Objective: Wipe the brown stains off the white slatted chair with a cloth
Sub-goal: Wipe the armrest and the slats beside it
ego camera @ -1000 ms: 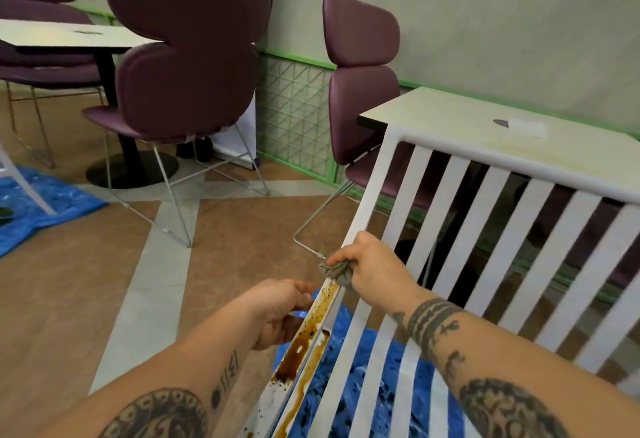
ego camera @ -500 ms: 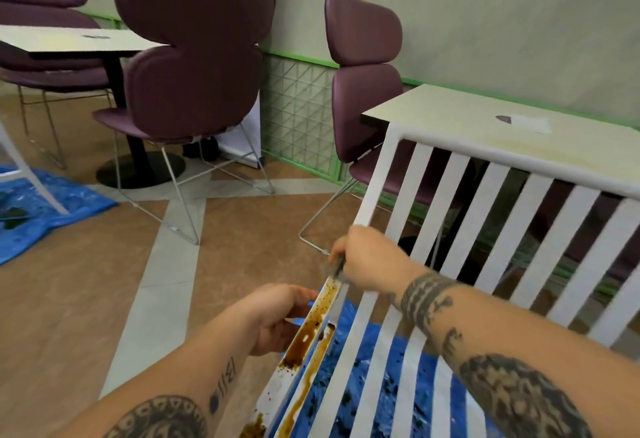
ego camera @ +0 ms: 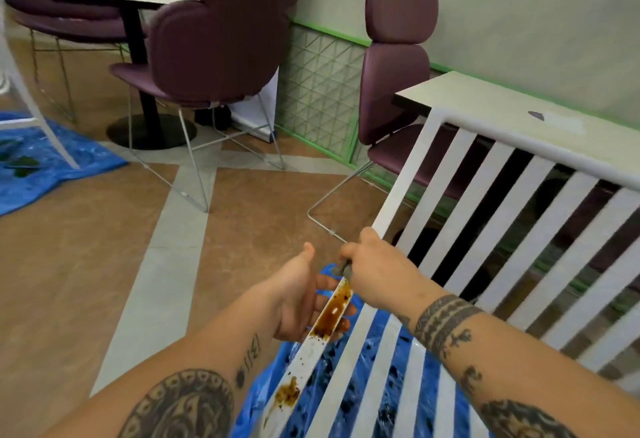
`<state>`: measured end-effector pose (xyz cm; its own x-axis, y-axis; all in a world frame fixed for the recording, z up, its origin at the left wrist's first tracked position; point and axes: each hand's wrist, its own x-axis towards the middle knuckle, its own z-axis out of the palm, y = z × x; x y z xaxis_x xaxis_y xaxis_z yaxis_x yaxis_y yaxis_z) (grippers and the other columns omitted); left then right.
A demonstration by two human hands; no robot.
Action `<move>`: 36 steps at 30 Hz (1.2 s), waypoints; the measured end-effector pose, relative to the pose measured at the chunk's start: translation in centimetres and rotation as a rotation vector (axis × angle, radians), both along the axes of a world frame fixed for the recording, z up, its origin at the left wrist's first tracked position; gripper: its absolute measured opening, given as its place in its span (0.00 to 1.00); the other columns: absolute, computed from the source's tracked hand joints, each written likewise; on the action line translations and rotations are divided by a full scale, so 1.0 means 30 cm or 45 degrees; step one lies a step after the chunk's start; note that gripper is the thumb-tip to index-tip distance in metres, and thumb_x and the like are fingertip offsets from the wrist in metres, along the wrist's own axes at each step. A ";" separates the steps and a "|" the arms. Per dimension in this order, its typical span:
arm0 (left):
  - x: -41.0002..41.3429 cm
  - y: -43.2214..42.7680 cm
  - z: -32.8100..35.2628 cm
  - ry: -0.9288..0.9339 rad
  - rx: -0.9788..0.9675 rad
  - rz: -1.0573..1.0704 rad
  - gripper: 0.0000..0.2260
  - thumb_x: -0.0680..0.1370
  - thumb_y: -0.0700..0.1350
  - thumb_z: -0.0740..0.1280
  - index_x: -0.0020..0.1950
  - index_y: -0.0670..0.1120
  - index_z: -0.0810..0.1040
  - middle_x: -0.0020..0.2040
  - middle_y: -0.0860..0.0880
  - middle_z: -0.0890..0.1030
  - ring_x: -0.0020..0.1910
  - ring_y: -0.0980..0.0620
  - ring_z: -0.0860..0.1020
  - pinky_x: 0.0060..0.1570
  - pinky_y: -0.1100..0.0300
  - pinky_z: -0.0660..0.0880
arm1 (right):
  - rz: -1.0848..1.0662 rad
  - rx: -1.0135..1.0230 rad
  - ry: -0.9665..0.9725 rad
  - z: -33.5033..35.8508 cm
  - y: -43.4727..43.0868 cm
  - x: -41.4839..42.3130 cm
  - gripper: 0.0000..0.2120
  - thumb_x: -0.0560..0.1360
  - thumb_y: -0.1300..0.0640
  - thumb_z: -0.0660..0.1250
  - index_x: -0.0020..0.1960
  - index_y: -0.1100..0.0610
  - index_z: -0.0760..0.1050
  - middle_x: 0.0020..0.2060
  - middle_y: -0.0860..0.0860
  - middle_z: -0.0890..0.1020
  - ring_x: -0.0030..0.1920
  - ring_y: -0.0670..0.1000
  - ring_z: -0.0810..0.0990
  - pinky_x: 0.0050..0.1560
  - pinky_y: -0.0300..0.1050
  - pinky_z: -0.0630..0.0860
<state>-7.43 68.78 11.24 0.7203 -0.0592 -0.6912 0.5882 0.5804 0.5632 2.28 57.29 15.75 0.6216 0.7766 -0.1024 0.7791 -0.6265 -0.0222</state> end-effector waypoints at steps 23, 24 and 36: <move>0.031 -0.080 0.147 0.079 0.756 0.106 0.34 0.81 0.69 0.45 0.72 0.47 0.74 0.70 0.46 0.75 0.59 0.43 0.73 0.55 0.45 0.68 | -0.111 0.777 0.246 -0.170 -0.121 -0.077 0.17 0.79 0.64 0.67 0.63 0.46 0.80 0.47 0.45 0.70 0.45 0.46 0.72 0.45 0.34 0.71; 0.037 -0.089 0.157 0.048 0.810 0.118 0.31 0.82 0.67 0.47 0.70 0.48 0.75 0.68 0.47 0.77 0.57 0.45 0.73 0.56 0.46 0.68 | -0.171 0.878 0.386 -0.173 -0.131 -0.091 0.16 0.79 0.64 0.66 0.62 0.48 0.81 0.47 0.44 0.71 0.45 0.44 0.73 0.47 0.32 0.71; 0.080 -0.101 0.209 -0.046 1.201 -0.156 0.17 0.83 0.58 0.60 0.54 0.47 0.81 0.52 0.45 0.81 0.50 0.45 0.80 0.45 0.49 0.81 | -0.581 1.204 0.395 -0.131 -0.107 0.047 0.17 0.81 0.58 0.64 0.68 0.48 0.78 0.55 0.46 0.77 0.50 0.44 0.75 0.53 0.27 0.73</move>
